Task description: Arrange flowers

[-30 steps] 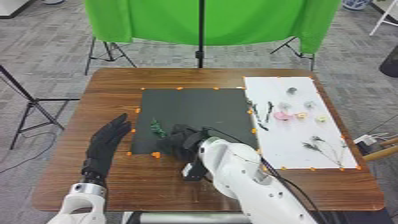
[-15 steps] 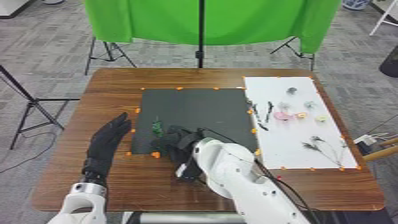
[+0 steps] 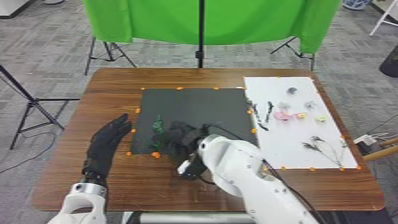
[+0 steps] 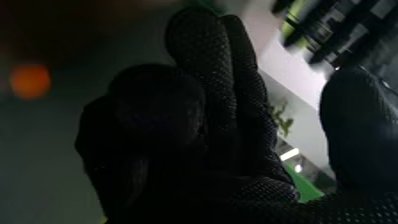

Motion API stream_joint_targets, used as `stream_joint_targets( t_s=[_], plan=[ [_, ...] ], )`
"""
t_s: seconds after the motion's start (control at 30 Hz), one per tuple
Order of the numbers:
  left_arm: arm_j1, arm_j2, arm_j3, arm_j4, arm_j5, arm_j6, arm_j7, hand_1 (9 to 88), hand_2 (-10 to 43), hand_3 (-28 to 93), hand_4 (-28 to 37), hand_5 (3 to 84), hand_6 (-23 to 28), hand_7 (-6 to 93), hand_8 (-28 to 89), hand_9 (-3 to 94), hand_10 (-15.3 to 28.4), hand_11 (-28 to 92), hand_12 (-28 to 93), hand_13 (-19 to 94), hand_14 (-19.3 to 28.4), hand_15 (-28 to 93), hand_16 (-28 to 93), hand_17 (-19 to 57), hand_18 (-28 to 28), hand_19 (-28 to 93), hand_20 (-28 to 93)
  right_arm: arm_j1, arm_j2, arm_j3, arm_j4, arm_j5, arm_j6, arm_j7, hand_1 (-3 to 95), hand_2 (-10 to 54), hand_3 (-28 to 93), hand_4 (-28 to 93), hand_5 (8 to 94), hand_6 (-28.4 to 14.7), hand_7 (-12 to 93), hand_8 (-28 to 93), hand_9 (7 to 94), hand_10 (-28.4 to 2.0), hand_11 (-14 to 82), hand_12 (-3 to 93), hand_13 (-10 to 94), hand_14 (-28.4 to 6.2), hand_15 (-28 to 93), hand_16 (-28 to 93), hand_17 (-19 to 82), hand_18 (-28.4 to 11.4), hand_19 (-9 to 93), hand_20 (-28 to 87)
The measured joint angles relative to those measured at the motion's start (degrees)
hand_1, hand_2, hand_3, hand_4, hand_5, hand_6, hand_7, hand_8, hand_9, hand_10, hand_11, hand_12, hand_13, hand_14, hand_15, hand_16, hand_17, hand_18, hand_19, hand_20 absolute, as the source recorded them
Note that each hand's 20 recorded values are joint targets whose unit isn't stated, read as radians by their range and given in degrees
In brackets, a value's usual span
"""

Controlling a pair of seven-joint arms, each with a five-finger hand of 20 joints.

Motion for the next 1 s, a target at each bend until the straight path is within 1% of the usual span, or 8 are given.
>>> stream_joint_targets(
  t_s=[0.07, 0.13, 0.2, 0.33, 0.43, 0.57, 0.7, 1.0],
  plan=[
    [0.09, 0.00, -0.10, -0.03, 0.00, 0.00, 0.00, 17.9, -0.7, 69, -28.3, 41.7, 0.7, 10.8, -8, 42.8, 10.6, 14, 13, 32, 12.0, 10, 2, 3.9, 9.8, 1, 17, -0.47, 1.86, 2.30, -3.16, 2.52, 0.21, -0.03, 29.8, 0.0, 53, -5, 69.6, -3.7, 16, -7, 79.9, -16.3, 32.0, 28.8, 86, -7.3, 55, 34, 61, -12.8, 93, 45],
    [0.21, 0.00, -0.23, -0.09, 0.03, 0.00, 0.00, 17.9, -0.5, 69, -28.3, 42.0, 1.3, 9.4, -7, 42.7, 11.1, 14, 13, 32, 12.4, 10, 2, 3.9, 9.8, 1, 17, -1.37, 3.95, 5.67, -6.76, 3.51, 0.82, -0.57, 30.5, -5.2, 59, -7, 68.4, -4.1, 15, -6, 77.3, -16.9, 27.1, 27.5, 83, -8.2, 56, 33, 58, -14.1, 93, 46],
    [0.38, 0.00, -0.39, -0.19, 0.03, 0.01, -0.01, 18.1, -0.3, 68, -28.3, 42.2, 1.7, 8.7, -7, 42.7, 11.3, 14, 13, 32, 12.6, 9, 2, 3.9, 9.8, 1, 16, -2.81, 6.27, 9.91, -10.40, 3.14, 2.21, -1.87, 32.8, -8.7, 61, -9, 67.3, -4.3, 15, -6, 75.2, -17.3, 24.4, 26.6, 80, -9.1, 57, 32, 56, -15.0, 93, 46],
    [0.92, 0.00, -0.86, -0.48, 0.03, 0.03, -0.09, 18.3, -0.1, 68, -28.3, 42.6, 2.1, 7.9, -6, 42.7, 11.9, 14, 13, 32, 12.9, 9, 2, 3.9, 9.9, 1, 16, -7.39, 12.04, 20.08, -16.82, -3.59, 6.93, -5.28, 34.7, -9.5, 59, -13, 64.8, -4.9, 14, -6, 70.7, -18.0, 21.0, 25.5, 76, -10.2, 58, 31, 52, -16.0, 93, 45],
    [1.31, 0.07, -1.26, -0.72, 0.03, 0.12, -0.12, 18.3, 0.0, 68, -28.3, 42.8, 2.3, 7.4, -6, 42.7, 11.9, 14, 13, 32, 13.0, 9, 2, 3.9, 10.0, 1, 16, -12.10, 16.86, 28.60, -19.44, -13.48, 7.99, -5.70, 34.2, -9.5, 58, -19, 63.9, -5.3, 14, -5, 69.6, -17.9, 20.3, 25.2, 75, -10.3, 58, 30, 51, -16.6, 93, 45],
    [1.54, 0.34, -1.60, -0.90, 0.02, 0.15, -0.22, 18.5, 0.1, 67, -28.3, 42.9, 2.3, 7.2, -6, 42.7, 11.9, 14, 13, 32, 13.1, 9, 2, 3.9, 10.0, 1, 16, -19.66, 22.24, 39.24, -19.51, -23.64, 7.25, -5.22, 34.5, -9.5, 58, -23, 62.5, -5.7, 13, -5, 68.2, -17.9, 18.7, 24.7, 74, -10.5, 58, 30, 50, -16.8, 92, 46],
    [1.60, 0.63, -1.71, -1.04, 0.03, 0.14, -0.47, 18.5, 0.1, 67, -28.3, 42.8, 2.3, 7.1, -6, 42.7, 12.0, 14, 13, 32, 13.1, 9, 2, 3.9, 10.0, 1, 16, -27.23, 24.48, 47.12, -18.90, -27.86, 3.54, -4.57, 34.9, -9.5, 59, -24, 62.0, -5.6, 13, -5, 68.0, -17.8, 18.6, 24.5, 74, -10.3, 58, 30, 50, -16.8, 92, 46],
    [1.53, 0.93, -1.71, -1.09, 0.21, 0.12, -0.85, 18.5, 0.2, 67, -28.3, 42.8, 2.5, 6.7, -6, 42.6, 12.1, 14, 13, 32, 13.2, 9, 2, 4.0, 10.0, 1, 16, -37.82, 23.61, 51.02, -16.10, -28.91, 1.05, -4.13, 34.9, -9.5, 60, -26, 61.9, -5.5, 13, -5, 68.1, -17.3, 18.9, 24.3, 74, -10.1, 58, 30, 51, -16.4, 92, 46]
  ],
)
